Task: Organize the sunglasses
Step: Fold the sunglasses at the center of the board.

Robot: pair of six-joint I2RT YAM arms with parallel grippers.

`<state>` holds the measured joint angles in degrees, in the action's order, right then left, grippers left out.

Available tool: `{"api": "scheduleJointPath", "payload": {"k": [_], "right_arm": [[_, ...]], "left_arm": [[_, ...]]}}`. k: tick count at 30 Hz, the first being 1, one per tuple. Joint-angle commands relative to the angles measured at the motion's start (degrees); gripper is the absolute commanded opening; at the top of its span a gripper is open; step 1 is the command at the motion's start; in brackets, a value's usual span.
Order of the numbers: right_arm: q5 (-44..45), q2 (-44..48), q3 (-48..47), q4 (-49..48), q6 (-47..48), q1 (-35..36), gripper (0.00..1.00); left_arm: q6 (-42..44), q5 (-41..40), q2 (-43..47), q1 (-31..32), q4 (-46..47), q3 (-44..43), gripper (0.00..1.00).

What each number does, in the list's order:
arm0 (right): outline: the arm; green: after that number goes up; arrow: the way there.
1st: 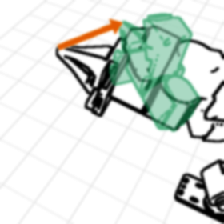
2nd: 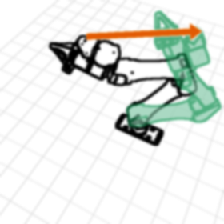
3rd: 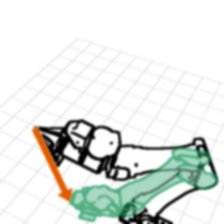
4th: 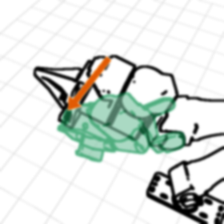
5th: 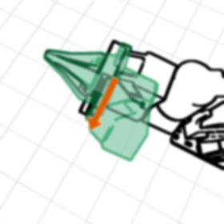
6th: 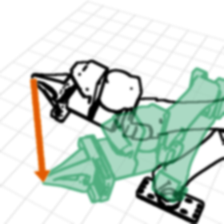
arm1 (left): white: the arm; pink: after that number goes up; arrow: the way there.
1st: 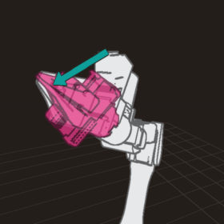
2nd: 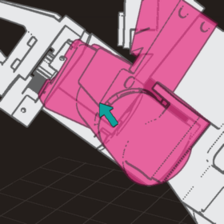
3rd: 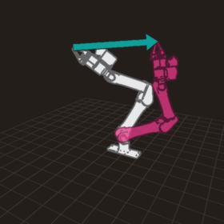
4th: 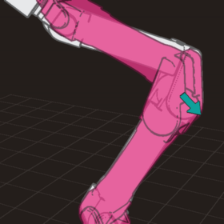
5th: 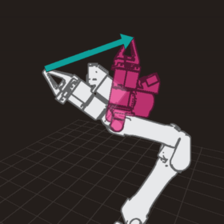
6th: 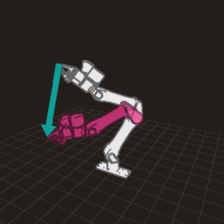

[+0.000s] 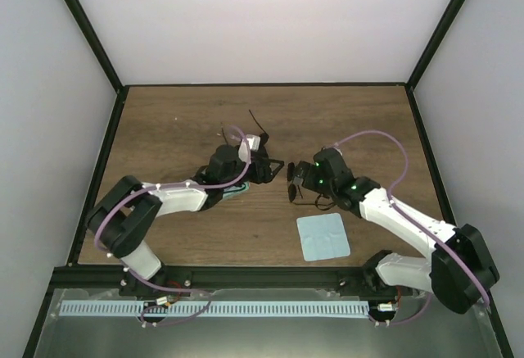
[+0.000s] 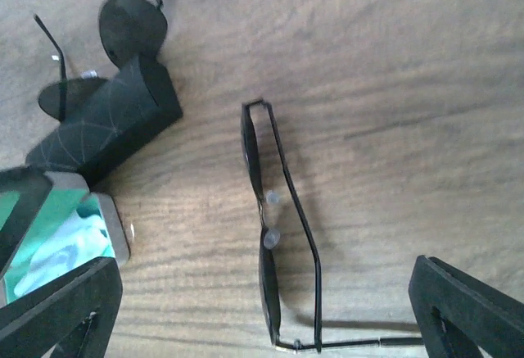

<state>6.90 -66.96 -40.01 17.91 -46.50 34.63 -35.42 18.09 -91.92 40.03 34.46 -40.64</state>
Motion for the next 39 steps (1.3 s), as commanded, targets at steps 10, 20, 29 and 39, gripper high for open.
{"api": "scheduleJointPath", "payload": {"k": [10, 20, 29, 39], "right_arm": [[-8.44, 0.94, 7.01, -1.61, -7.34, -4.79, 0.51], [-13.02, -2.62, 7.89, -2.25, -2.75, -6.68, 0.02], [-12.71, -7.61, 8.98, -5.35, -2.19, -6.64, 0.01], [-13.44, -8.08, 8.99, -5.44, -2.25, -6.77, 0.01]], "left_arm": [[0.92, -4.70, -15.14, 1.10, -7.36, -13.23, 0.45], [-0.96, -6.06, -22.48, 1.10, -9.39, -17.49, 0.10], [-1.46, -4.99, -25.80, 1.08, -9.86, -19.49, 0.04], [-0.70, -4.29, -27.96, 1.06, -11.43, -21.90, 0.04]]}}
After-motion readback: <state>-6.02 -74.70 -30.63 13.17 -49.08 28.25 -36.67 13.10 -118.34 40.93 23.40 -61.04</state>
